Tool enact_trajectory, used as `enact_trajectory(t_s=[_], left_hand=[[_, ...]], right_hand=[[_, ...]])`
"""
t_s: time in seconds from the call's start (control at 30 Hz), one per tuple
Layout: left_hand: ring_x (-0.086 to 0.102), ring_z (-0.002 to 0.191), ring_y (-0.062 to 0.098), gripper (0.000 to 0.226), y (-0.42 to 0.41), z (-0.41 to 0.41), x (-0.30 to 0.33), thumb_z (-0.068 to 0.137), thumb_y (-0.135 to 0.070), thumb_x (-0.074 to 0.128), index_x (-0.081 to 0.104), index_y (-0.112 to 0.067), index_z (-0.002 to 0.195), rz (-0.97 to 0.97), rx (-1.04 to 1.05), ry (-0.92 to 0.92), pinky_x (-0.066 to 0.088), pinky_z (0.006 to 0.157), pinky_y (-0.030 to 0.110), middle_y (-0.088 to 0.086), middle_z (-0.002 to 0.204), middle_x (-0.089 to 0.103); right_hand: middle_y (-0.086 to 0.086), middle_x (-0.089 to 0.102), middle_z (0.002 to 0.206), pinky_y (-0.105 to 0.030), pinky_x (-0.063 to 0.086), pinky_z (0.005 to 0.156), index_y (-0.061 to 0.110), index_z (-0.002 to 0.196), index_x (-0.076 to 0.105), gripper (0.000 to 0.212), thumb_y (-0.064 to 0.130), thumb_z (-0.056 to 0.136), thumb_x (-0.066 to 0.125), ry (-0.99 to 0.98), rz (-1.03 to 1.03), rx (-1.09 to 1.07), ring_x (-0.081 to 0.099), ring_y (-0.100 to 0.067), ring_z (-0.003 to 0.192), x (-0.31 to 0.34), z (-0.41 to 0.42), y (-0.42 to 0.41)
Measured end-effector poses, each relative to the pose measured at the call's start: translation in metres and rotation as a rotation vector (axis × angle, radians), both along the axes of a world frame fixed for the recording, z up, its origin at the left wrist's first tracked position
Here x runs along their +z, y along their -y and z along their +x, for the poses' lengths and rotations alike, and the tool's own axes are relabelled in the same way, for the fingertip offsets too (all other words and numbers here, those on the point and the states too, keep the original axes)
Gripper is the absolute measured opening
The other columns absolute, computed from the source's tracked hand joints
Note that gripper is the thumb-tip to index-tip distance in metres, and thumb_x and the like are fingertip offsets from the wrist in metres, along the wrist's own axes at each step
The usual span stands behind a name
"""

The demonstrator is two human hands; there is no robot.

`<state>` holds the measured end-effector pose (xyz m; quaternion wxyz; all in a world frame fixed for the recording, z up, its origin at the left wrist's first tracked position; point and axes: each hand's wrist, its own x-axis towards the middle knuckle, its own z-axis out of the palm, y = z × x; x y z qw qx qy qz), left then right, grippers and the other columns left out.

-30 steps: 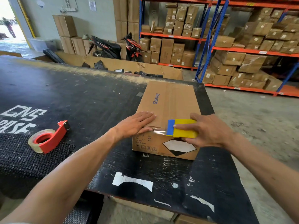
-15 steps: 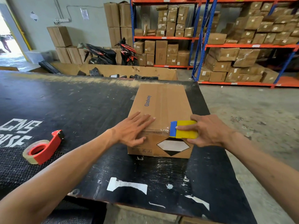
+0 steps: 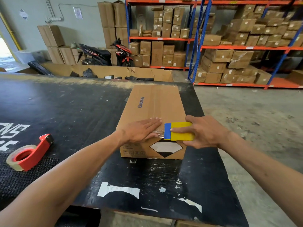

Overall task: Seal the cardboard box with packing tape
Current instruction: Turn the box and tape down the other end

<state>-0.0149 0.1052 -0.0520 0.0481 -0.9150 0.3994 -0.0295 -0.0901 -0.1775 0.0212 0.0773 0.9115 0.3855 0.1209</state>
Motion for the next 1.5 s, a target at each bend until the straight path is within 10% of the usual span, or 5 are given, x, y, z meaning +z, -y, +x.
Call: enact_trajectory(t_s=[0.43,0.6,1.17,1.37,1.5], left_hand=[[0.045,0.133,0.029,0.08,0.039,0.0,0.015,0.099,-0.064,0.015,0.018,-0.009,0.156,0.041,-0.068,0.241,0.022,0.12,0.043,0.015,0.146,0.046],[0.003,0.152,0.025,0.078,0.078,0.005,-0.003,0.096,-0.064,0.005,-0.002,-0.015,0.157,0.024,-0.068,0.07,0.003,0.123,0.045,0.01,0.165,0.002],[0.008,0.152,0.026,0.077,0.054,0.012,-0.01,0.098,-0.061,0.019,-0.001,-0.017,0.158,-0.003,-0.16,0.068,0.005,0.123,0.038,0.011,0.165,0.01],[0.008,0.152,0.026,0.08,0.054,0.012,-0.007,0.094,-0.066,0.01,0.0,-0.019,0.157,0.016,-0.139,0.086,0.004,0.123,0.037,0.012,0.165,0.009],[0.011,0.151,0.029,0.082,0.054,0.012,-0.008,0.092,-0.067,0.005,0.004,-0.017,0.157,0.024,-0.15,0.082,0.006,0.123,0.036,0.014,0.164,0.013]], right_hand=[[-0.001,0.056,0.09,-0.032,0.045,0.043,0.053,0.134,0.053,0.059,0.067,0.078,0.043,-0.053,-0.023,-0.132,0.056,-0.021,0.056,-0.004,0.001,0.068],[-0.001,0.055,0.084,-0.03,0.042,0.041,0.051,0.13,0.059,0.056,0.064,0.076,0.048,-0.052,0.01,-0.114,0.055,-0.023,0.052,-0.006,0.0,0.068],[-0.005,0.063,0.088,-0.024,0.034,0.04,0.044,0.122,0.068,0.061,0.05,0.063,0.082,0.016,-0.051,-0.107,0.062,-0.024,0.055,-0.029,-0.004,0.094],[-0.013,0.059,0.088,-0.033,0.048,0.038,0.038,0.125,0.061,0.053,0.055,0.076,0.049,0.02,-0.023,-0.115,0.063,-0.032,0.057,-0.043,0.006,0.071],[-0.015,0.057,0.082,-0.029,0.042,0.037,0.029,0.118,0.064,0.053,0.044,0.069,0.076,0.084,-0.09,-0.109,0.06,-0.03,0.051,-0.043,-0.001,0.066]])
